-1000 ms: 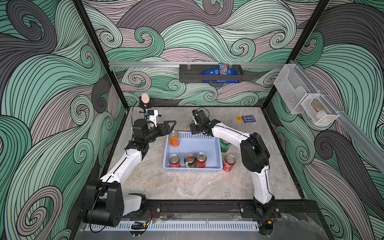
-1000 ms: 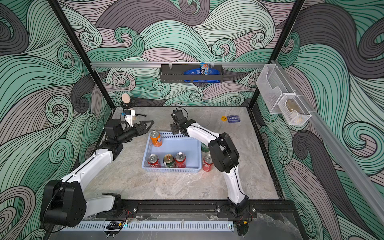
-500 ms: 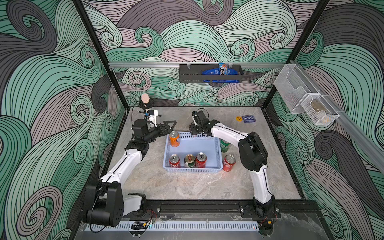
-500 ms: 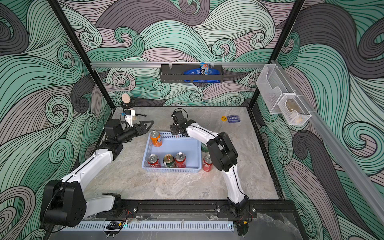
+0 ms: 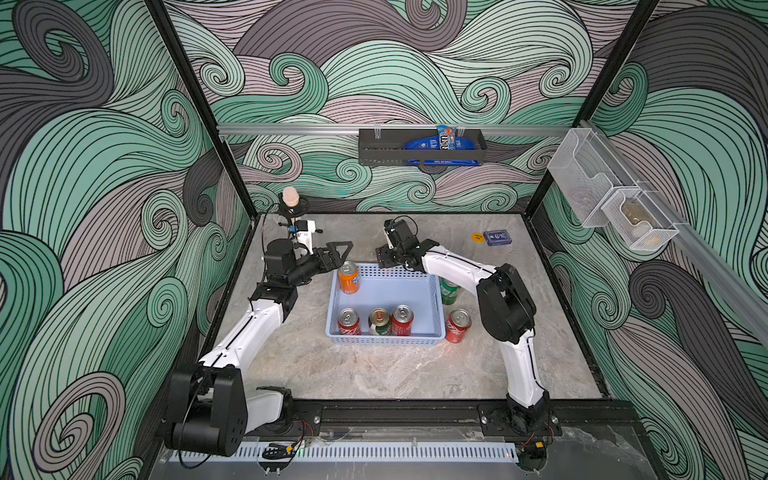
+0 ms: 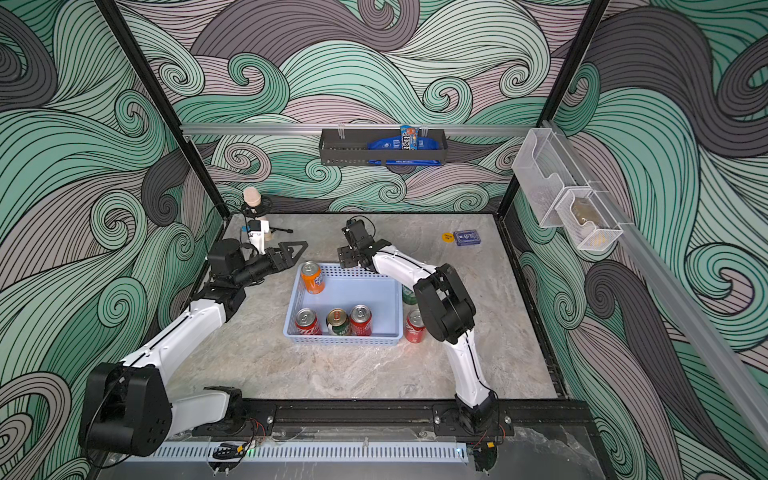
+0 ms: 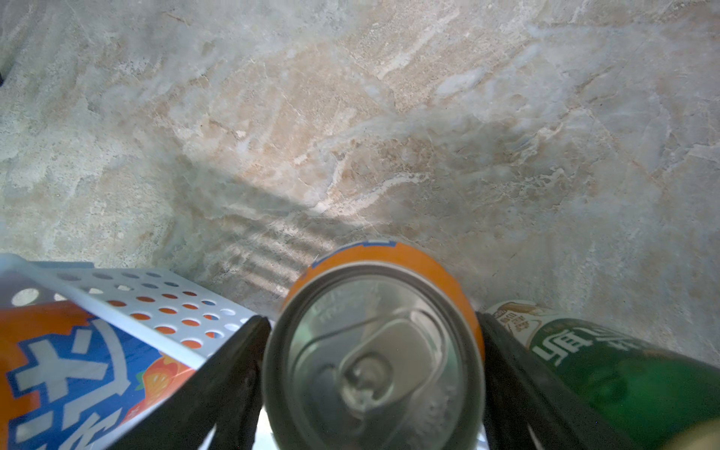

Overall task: Take out the drinks from the basket
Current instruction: Place the drink at the center of the board.

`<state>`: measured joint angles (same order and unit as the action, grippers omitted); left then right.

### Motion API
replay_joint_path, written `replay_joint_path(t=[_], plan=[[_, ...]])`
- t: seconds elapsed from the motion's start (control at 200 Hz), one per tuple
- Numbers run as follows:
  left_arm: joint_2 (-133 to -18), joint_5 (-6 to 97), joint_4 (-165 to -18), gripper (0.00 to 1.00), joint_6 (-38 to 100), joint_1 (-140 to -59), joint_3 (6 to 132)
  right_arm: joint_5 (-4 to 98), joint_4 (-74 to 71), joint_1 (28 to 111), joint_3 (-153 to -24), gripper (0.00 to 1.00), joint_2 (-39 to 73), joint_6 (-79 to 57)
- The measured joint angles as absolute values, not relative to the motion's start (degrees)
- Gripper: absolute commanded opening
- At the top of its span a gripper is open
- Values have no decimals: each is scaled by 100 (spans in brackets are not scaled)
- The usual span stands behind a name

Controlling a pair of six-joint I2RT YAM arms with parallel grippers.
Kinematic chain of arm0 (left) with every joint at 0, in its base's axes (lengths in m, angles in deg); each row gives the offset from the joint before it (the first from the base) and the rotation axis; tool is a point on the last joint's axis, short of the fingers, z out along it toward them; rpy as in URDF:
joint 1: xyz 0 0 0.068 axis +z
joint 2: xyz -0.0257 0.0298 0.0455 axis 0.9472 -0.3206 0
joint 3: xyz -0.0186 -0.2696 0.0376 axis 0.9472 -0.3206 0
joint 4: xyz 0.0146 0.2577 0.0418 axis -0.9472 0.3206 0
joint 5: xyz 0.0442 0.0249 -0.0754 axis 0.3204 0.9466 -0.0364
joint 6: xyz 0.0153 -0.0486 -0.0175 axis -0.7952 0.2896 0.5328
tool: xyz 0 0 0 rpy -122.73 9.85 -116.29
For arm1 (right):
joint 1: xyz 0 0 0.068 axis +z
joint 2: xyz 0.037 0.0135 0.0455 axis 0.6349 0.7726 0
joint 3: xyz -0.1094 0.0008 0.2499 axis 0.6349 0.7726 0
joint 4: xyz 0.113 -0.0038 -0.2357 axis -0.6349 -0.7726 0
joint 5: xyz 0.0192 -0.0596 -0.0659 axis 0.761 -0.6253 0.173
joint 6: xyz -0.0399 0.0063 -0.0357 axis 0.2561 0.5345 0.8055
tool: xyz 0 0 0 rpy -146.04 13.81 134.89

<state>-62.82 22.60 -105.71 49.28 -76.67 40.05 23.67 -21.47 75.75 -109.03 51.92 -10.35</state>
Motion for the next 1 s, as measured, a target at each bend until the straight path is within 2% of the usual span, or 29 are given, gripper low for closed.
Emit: replay_joint_path(t=[0.3,0.585,1.001], plan=[[-6280,2265,-10567,99,4926,-7656,4005,2319,-2152,7610,-10903,94,5054,-1024],[-6214,2405,-10420,99,4767,-7645,4005,2297,-2213,7682,-10814,100,4136,-783],[-5777,2744,-10418,99,4496,-7640,3795,1797,-2272,7691,-9561,100,2725,-456]])
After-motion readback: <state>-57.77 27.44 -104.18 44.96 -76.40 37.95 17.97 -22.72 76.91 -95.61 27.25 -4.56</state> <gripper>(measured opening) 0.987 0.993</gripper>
